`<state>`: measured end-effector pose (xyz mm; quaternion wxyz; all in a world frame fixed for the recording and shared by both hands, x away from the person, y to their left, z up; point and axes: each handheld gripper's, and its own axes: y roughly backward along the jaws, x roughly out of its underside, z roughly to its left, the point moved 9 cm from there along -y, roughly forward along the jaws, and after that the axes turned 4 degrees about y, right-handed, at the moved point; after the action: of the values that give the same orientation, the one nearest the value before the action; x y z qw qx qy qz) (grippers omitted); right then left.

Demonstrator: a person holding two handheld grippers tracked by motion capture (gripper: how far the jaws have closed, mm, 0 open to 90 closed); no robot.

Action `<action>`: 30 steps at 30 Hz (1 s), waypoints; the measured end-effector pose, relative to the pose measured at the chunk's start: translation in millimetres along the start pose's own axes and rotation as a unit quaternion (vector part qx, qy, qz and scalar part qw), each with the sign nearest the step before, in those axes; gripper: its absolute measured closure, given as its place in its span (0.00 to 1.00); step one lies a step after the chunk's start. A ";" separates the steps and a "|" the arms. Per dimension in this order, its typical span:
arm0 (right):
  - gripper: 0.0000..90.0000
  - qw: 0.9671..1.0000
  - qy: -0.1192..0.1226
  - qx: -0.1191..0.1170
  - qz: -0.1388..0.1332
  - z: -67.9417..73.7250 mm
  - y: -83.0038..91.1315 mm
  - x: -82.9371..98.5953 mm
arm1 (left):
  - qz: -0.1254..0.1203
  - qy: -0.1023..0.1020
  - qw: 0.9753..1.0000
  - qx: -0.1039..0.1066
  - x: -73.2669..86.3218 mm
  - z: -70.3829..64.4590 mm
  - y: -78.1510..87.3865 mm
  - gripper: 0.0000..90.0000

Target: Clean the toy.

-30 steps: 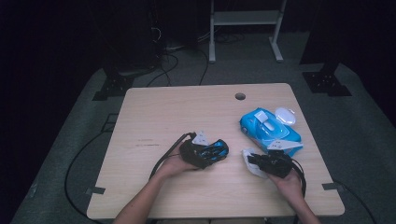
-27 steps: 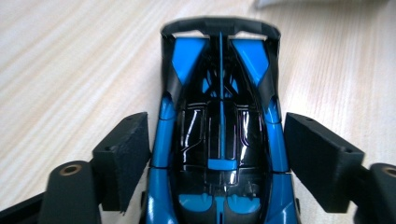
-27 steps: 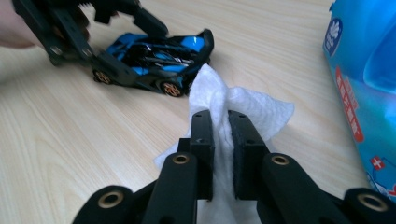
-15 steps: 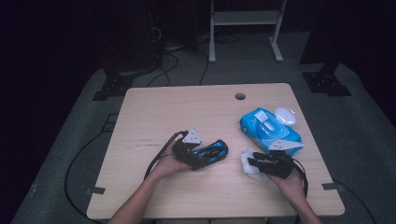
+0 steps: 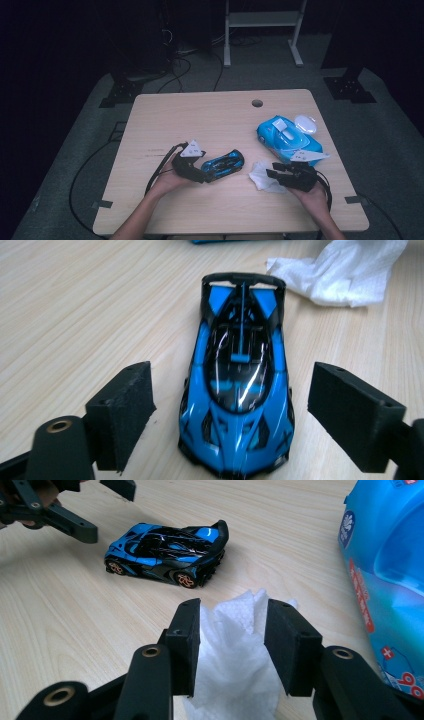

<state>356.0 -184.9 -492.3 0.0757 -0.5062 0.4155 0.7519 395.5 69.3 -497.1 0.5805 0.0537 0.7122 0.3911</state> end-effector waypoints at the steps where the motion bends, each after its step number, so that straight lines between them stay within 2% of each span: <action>1: 0.62 1.000 -0.001 0.000 0.000 -0.4 0.6 0.2 | -0.001 0.000 1.000 -0.002 1.2 1.1 2.6 0.20; 6: 0.62 1.000 0.000 0.002 -0.001 -1.8 1.8 0.6 | -0.009 0.013 1.000 -0.008 8.1 2.7 12.2 0.20; 15: 0.60 1.000 0.004 0.004 -0.002 -1.7 2.0 0.7 | -0.010 0.017 1.000 -0.020 20.9 4.4 25.8 0.19; 30: 0.57 1.000 0.008 0.010 -0.001 -0.9 2.2 1.0 | -0.016 0.039 0.998 -0.037 42.1 8.7 47.3 0.18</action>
<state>355.0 -187.3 -492.0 0.0784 -0.5121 0.4234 0.7432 371.7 128.5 -501.1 0.5601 0.0058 0.7198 0.4101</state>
